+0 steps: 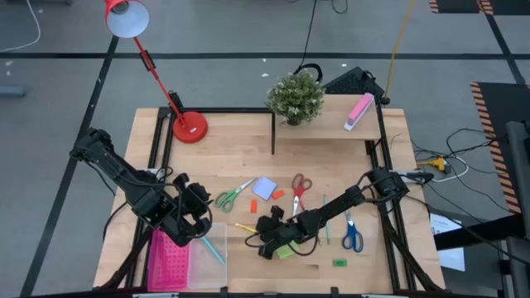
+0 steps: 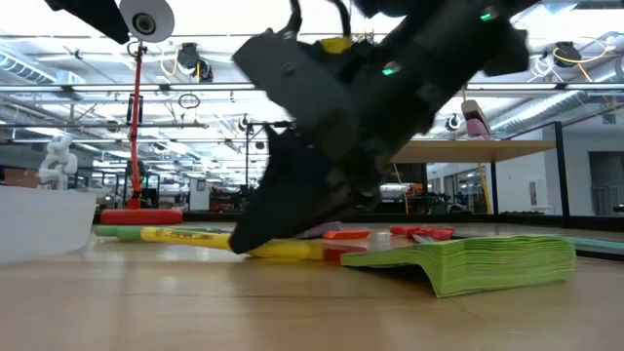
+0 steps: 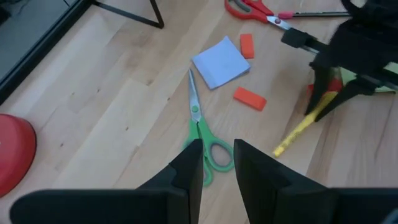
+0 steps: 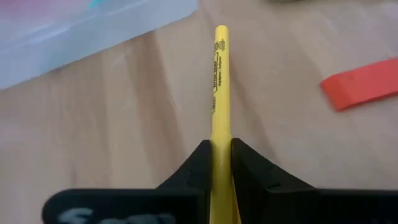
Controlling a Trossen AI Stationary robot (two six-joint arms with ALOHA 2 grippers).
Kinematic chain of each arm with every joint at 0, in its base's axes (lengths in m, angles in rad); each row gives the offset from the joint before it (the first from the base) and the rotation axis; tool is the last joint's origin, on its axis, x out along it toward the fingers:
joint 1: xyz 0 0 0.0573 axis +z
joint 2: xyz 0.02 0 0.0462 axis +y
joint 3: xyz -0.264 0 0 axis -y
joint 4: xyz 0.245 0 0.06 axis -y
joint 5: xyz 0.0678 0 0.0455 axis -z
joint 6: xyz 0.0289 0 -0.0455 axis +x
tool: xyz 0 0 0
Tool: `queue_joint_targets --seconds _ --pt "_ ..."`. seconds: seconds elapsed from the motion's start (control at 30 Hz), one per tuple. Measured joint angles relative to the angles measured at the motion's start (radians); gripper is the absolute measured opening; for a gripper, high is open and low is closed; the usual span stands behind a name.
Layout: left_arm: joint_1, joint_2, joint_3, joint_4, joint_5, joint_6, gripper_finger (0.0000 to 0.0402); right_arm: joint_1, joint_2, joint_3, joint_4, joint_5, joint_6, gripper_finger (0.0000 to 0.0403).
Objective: Pack school essentials
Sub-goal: Put the yellow pen into the pink supply box
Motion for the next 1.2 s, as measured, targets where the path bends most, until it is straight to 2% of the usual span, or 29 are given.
queue_joint_targets --seconds 0.13,0.27,0.5,0.6,0.8,1.07,1.13,1.2 --pt "0.000 0.000 0.000 0.000 0.000 0.000 0.0093 -0.013 -0.004 -0.001 -0.003 -0.013 -0.040 0.0040" --pt "0.000 0.000 0.000 0.001 -0.002 0.008 0.0093 -0.028 -0.032 -0.004 -0.021 -0.079 -0.090 0.0039" --pt "0.000 0.000 0.000 0.031 -0.007 0.031 0.0093 -0.031 -0.136 -0.008 -0.073 -0.115 -0.243 0.0038" --pt "0.000 0.000 0.000 0.099 -0.005 0.060 0.0093 -0.026 -0.182 -0.004 -0.101 -0.114 -0.360 0.0038" --pt "-0.014 0.000 0.000 0.336 0.007 0.289 0.0093 -0.013 -0.285 -0.005 -0.132 -0.094 -0.644 0.0038" --pt "-0.057 0.036 0.000 0.601 0.033 0.460 0.0099 0.010 -0.357 -0.004 -0.152 -0.050 -1.006 0.0037" --pt "-0.061 0.058 0.000 0.636 0.040 0.458 0.0117 0.010 -0.358 -0.004 -0.132 -0.047 -1.098 0.0037" --pt "-0.056 0.076 0.000 0.652 0.050 0.383 0.0142 0.010 -0.356 -0.004 -0.124 -0.029 -1.165 0.0037"
